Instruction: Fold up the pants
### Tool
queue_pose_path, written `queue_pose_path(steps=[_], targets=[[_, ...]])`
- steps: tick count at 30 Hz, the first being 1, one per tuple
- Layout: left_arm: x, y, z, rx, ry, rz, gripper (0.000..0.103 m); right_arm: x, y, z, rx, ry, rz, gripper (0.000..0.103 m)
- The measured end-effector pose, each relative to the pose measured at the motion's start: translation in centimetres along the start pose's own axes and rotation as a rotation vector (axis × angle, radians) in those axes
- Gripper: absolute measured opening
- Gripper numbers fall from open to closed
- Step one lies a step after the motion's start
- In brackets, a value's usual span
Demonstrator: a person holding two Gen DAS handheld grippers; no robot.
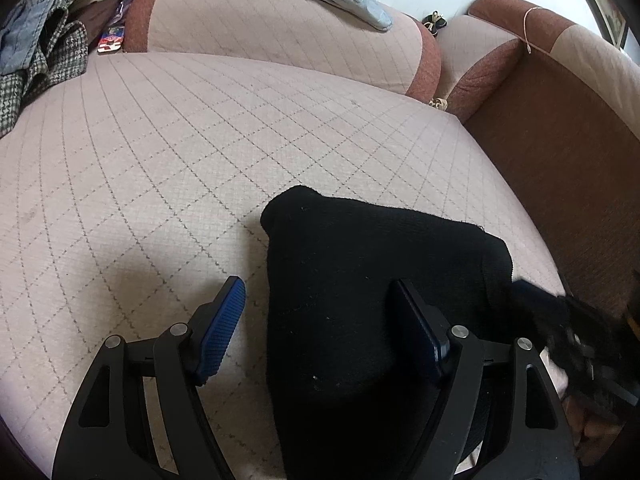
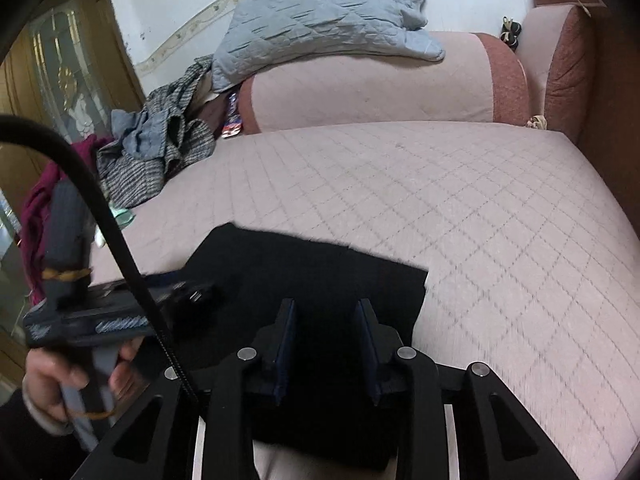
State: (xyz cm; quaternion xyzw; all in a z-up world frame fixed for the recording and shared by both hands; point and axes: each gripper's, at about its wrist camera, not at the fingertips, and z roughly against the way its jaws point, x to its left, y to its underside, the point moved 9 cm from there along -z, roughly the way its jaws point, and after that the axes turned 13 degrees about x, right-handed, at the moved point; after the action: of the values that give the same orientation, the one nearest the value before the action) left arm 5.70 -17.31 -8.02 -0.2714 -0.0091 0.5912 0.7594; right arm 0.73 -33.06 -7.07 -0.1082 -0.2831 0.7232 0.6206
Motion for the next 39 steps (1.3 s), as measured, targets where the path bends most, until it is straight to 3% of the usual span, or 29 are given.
queue_pose_path(steps=[2,6,9,17,19,22,27,30,33,37,39], targets=[[-0.1,0.1,0.0,0.000,-0.003,-0.003,0.077,0.6,1.2,0.3,0.007,0.015,0.024,0.046],[-0.1,0.5,0.2,0.007,0.000,-0.007,0.077,1.3,3.3,0.0,0.027,0.101,0.086,0.047],[-0.3,0.8,0.3,0.006,-0.011,-0.019,0.077,1.3,4.1,0.2,0.028,0.116,0.094,0.048],[-0.1,1.3,0.3,0.029,0.010,0.005,0.077,-2.0,3.6,1.7,0.005,0.066,-0.045,0.049],[-0.1,1.3,0.2,0.032,0.011,0.006,0.077,-2.9,3.4,1.2,0.013,0.015,-0.106,0.049],[-0.1,1.3,0.0,0.035,0.024,0.013,0.078,-3.7,3.3,0.1,0.029,-0.085,-0.194,0.063],[0.1,1.3,-0.5,0.051,0.064,0.043,0.079,-4.0,3.3,-1.7,0.057,-0.120,-0.222,0.079],[0.2,1.2,-0.7,0.059,0.077,0.050,0.080,-4.2,2.9,-2.1,0.051,-0.155,-0.247,0.083],[0.2,1.2,-0.8,0.056,0.076,0.044,0.080,-3.7,2.4,-2.7,0.060,-0.132,-0.206,0.086],[0.0,1.2,-1.0,0.056,0.084,0.039,0.080,-3.0,1.7,-3.5,0.056,-0.134,-0.159,0.087],[-0.1,1.2,-1.3,0.061,0.096,0.037,0.080,-2.5,1.5,-3.6,0.044,-0.156,-0.151,0.072]])
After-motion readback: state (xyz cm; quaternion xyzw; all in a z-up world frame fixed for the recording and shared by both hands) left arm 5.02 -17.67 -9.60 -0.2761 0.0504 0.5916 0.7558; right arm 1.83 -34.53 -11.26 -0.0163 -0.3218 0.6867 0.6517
